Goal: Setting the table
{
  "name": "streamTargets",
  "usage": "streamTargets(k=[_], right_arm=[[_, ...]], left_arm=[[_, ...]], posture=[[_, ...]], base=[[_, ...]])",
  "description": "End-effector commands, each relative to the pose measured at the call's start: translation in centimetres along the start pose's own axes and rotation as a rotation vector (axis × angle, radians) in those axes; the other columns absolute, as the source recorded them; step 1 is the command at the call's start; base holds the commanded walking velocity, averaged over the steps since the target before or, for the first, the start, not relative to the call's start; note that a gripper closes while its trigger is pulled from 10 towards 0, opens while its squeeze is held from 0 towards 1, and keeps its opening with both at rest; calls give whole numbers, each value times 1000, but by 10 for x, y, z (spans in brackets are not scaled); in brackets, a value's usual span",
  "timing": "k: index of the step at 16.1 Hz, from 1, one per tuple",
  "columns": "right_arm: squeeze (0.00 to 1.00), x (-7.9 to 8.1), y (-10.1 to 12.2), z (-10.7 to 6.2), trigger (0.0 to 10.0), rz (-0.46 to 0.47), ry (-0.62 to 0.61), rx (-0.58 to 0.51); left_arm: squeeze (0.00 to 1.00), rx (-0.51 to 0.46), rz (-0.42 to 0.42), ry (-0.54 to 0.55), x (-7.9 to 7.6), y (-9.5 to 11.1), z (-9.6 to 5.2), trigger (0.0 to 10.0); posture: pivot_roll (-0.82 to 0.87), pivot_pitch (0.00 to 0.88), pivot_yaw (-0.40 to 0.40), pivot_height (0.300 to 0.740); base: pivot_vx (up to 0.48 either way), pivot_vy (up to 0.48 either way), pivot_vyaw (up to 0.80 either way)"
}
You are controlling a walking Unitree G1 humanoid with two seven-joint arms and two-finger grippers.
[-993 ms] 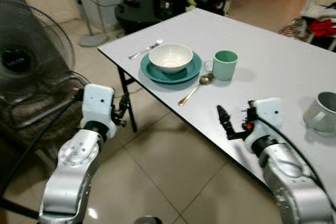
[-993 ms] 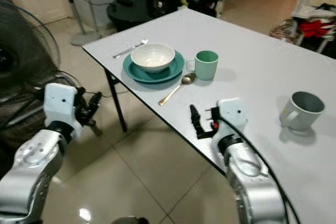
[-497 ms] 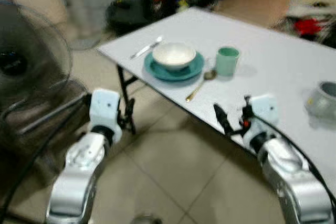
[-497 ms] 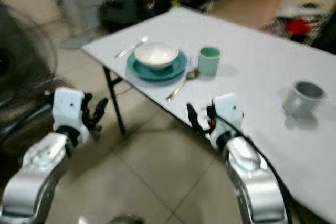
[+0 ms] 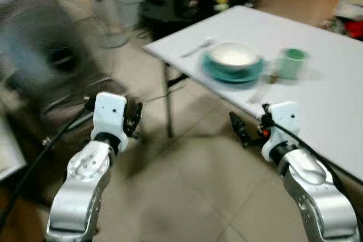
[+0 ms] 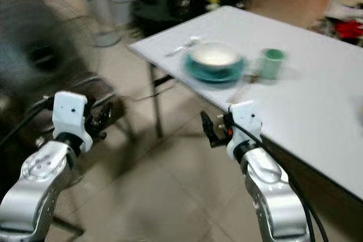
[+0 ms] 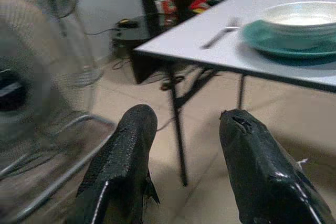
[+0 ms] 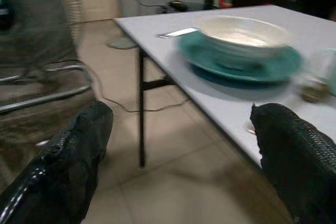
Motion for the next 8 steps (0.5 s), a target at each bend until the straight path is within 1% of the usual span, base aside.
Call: streamTargets(k=[1, 3, 5, 8], right_arm=[[0, 13, 5, 3, 10000, 15, 46, -19], [0, 11, 7, 5, 10000, 20, 44, -24], [0, 12, 6, 7, 10000, 18, 54, -21], [0, 16, 6, 9, 10000, 18, 65, -23]], left_arm=[[0, 30, 18, 35, 12, -8, -1, 10000], [0, 27, 21, 33, 10, -5, 0, 10000], [0, 26, 24, 32, 10, -4, -1, 10000], [0, 28, 28, 44, 15, -5, -1, 10000]], posture=[[89, 0, 51, 740], [109, 0, 44, 740], [117, 0, 38, 740], [116, 0, 37, 740]], base=[[0, 364, 800], [0, 364, 800], [0, 362, 800], [0, 364, 800]])
Point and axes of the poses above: a point about 5 cm out from each wrist's last joint towards the gripper, its own z axis pointing out of the wrist towards the gripper, its own y axis along the axis of the wrist's last joint, x = y × z, the point moved 5 cm from there along z, pointing out of the wrist towards the gripper, and after that the axes turned 13 degrees about z, right-handed, at the moved point
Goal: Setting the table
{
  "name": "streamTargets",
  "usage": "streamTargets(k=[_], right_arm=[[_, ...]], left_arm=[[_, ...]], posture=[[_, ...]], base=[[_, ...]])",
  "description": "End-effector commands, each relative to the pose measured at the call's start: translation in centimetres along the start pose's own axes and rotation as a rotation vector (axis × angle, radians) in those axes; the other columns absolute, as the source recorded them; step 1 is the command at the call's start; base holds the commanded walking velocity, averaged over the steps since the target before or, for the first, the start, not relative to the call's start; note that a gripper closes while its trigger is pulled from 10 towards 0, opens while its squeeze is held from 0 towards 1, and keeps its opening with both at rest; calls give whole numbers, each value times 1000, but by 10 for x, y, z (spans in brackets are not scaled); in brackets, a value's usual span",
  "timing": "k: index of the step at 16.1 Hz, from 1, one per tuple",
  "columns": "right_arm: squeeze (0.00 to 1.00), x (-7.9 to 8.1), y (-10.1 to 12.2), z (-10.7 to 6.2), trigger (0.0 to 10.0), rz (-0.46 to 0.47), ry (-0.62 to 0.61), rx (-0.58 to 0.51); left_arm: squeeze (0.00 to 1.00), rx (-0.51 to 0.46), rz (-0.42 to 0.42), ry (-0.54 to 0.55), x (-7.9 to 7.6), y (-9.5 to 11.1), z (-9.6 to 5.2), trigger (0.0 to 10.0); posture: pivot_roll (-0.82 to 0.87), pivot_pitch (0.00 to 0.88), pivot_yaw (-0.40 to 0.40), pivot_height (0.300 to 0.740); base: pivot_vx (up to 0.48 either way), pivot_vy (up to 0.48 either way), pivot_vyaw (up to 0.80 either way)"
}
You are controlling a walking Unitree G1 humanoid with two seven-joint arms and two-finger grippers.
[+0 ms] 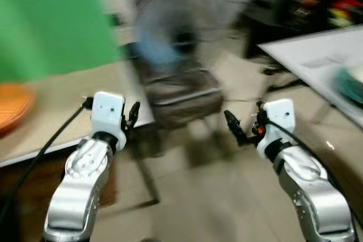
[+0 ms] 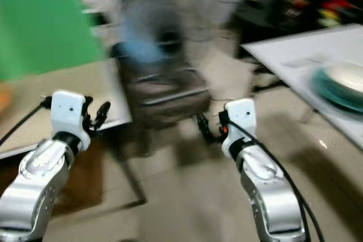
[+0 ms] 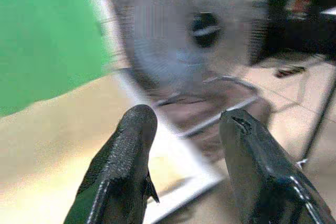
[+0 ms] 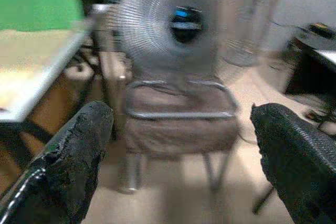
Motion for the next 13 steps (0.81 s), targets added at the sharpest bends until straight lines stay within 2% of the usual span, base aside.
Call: streamTargets(k=[1, 6, 7, 9, 12, 13], right_arm=[[0, 9, 6, 2, 10000, -4, 35, -20], [0, 10, 6, 5, 10000, 1, 41, -25], [0, 11, 6, 5, 10000, 5, 38, -30], [0, 11, 7, 5, 10000, 9, 33, -36], [0, 9, 6, 4, 10000, 13, 25, -34], [0, 8, 6, 4, 10000, 25, 20, -37]], left_arm=[[0, 17, 9, 23, 6, -4, -1, 10000], [0, 11, 19, 23, 8, -2, 0, 10000], [0, -3, 39, 23, 10, 2, 2, 10000], [0, -27, 42, 42, 14, 8, 5, 10000], [0, -19, 45, 43, 14, 6, 6, 10000], [0, -15, 44, 44, 14, 5, 5, 10000]], posture=[[118, 0, 37, 740], [123, 0, 38, 740], [117, 0, 46, 740], [112, 0, 51, 740], [114, 0, 49, 740], [116, 0, 46, 740]], base=[[0, 356, 800], [0, 356, 800], [0, 0, 800], [0, -422, 800], [0, -480, 800], [0, -319, 0]])
Point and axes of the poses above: a point about 5 cm out from each wrist's last joint towards the gripper, its own z axis pointing out of the wrist towards the gripper, its own y axis along the axis of the wrist's last joint, x = y × z, the point moved 5 cm from there along z, pointing out of the wrist towards the gripper, and after that the axes turned 13 degrees about z, right-handed, at the moved point
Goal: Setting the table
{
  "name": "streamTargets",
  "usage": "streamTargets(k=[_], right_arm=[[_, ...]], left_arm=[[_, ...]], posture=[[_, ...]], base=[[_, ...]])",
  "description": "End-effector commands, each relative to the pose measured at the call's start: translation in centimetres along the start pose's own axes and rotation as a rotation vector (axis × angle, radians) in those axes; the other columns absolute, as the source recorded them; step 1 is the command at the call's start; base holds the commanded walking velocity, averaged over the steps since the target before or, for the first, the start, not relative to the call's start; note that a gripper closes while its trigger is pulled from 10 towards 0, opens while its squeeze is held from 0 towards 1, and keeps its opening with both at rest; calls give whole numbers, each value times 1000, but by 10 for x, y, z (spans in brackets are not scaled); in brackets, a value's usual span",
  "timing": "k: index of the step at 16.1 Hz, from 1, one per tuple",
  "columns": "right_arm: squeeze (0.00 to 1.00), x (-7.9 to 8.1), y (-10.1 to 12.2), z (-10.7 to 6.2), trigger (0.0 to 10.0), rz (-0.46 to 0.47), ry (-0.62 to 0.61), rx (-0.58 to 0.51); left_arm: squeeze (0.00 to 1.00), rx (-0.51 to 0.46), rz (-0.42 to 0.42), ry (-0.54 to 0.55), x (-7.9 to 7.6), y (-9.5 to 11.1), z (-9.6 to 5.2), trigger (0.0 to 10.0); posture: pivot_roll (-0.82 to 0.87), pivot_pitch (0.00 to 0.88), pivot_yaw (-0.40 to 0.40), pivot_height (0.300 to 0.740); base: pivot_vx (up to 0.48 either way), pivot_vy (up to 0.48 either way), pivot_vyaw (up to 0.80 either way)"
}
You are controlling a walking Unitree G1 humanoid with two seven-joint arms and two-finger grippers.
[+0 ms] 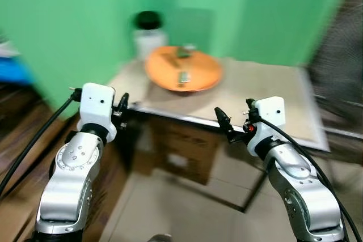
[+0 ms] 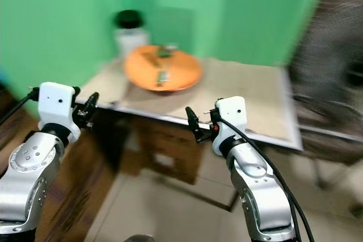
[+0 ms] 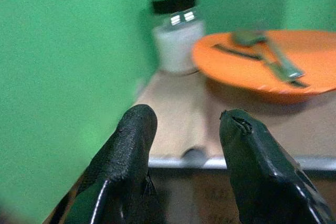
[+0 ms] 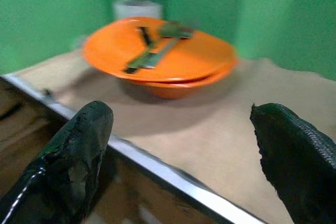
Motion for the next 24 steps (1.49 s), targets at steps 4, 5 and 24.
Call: streamTargets(k=[4, 5, 24], right_arm=[[0, -9, -1, 2, 10000, 43, -38, 17], [0, -5, -2, 4, 10000, 59, -20, 24], [0, 7, 15, 27, 10000, 70, -7, -47]], left_arm=[[0, 9, 6, -3, -3, 0, 1, 10000], [0, 10, 16, -3, -2, -1, 1, 10000], [1000, -24, 11, -88, -11, 4, 2, 10000]], posture=[[127, 0, 39, 740], [129, 0, 38, 740], [127, 0, 49, 740]], base=[[0, 0, 0], [0, 0, 0], [245, 0, 242]])
Point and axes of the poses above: a point about 5 cm out from each wrist's last joint towards the gripper, its own z axis pointing out of the wrist towards the gripper, its own y axis along the axis of the wrist's last joint, x = y × z, the point moved 5 cm from there along z, pointing out of the wrist towards the gripper, and after that the axes turned 13 degrees about z, right-handed, at the moved point
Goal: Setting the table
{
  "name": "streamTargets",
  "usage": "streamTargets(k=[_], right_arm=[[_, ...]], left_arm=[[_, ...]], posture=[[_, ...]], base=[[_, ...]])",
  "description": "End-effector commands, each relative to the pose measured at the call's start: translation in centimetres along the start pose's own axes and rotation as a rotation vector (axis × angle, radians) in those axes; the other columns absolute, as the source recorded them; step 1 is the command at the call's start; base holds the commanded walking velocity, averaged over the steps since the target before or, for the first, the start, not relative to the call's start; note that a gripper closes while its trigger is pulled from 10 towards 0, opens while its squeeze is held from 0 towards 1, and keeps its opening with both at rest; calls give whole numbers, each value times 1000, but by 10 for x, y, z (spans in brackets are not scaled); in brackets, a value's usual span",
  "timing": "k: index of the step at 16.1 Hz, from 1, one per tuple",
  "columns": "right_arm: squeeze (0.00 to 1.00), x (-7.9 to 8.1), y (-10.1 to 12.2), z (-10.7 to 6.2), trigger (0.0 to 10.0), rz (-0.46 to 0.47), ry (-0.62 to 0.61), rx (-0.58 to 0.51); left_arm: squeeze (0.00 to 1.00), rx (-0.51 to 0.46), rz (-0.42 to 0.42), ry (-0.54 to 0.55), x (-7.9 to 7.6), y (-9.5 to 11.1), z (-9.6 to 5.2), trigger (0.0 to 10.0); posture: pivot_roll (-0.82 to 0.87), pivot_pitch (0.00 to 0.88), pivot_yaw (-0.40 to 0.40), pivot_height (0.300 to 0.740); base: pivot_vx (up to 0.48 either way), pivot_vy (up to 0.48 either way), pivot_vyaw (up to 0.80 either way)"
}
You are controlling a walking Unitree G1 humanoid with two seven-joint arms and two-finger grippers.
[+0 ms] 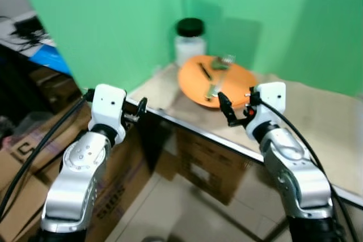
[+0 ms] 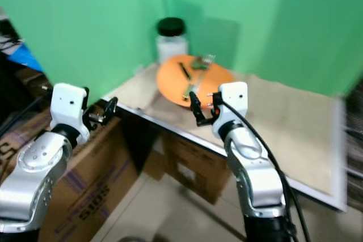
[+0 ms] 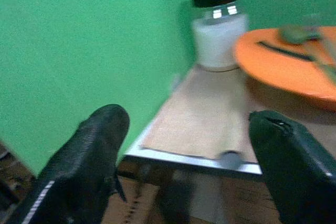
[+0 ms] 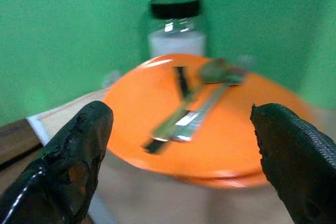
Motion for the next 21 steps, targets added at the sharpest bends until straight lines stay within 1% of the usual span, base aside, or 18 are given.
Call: streamTargets(k=[1, 2, 8, 11, 14, 16, 21], right_arm=[[0, 3, 2, 0, 10000, 24, 13, 2], [0, 1, 2, -1, 10000, 34, -6, 16], [0, 0, 7, 4, 10000, 26, -14, 23], [0, -3, 7, 10, 10000, 28, -57, 57], [0, -3, 8, 16, 10000, 30, -66, 89], [0, -1, 6, 20, 10000, 11, -64, 121], [0, -7, 6, 27, 10000, 35, -116, 137]], left_arm=[[1000, -3, 6, -9, 1, 1, 0, 10000], [996, -10, 13, -46, -4, 2, 0, 10000], [1000, -11, 14, -72, -10, 2, -1, 10000], [1000, -15, 15, -89, -13, 3, -1, 10000], [1000, -14, 16, -93, -14, 3, -1, 10000], [1000, -15, 17, -99, -14, 3, 0, 10000], [1000, -18, 17, -111, -16, 4, 1, 10000]], posture=[[124, 0, 52, 740], [120, 0, 59, 740], [124, 0, 54, 740], [129, 0, 51, 740], [129, 0, 53, 740], [129, 0, 54, 740], [127, 0, 57, 740]], base=[[296, 0, 0], [296, 0, 0], [287, 0, 0], [282, 0, 0], [280, 0, 0], [276, 0, 0], [271, 0, 0]])
Point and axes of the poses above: a point about 5 cm out from each wrist's last joint towards the gripper, its own z axis pointing out of the wrist towards the gripper, its own y axis along the axis of the wrist's last joint, x = y × z, the point moved 5 cm from there along z, pointing out of the wrist towards the gripper, and after that the axes turned 13 degrees about z, right-handed, at the moved point
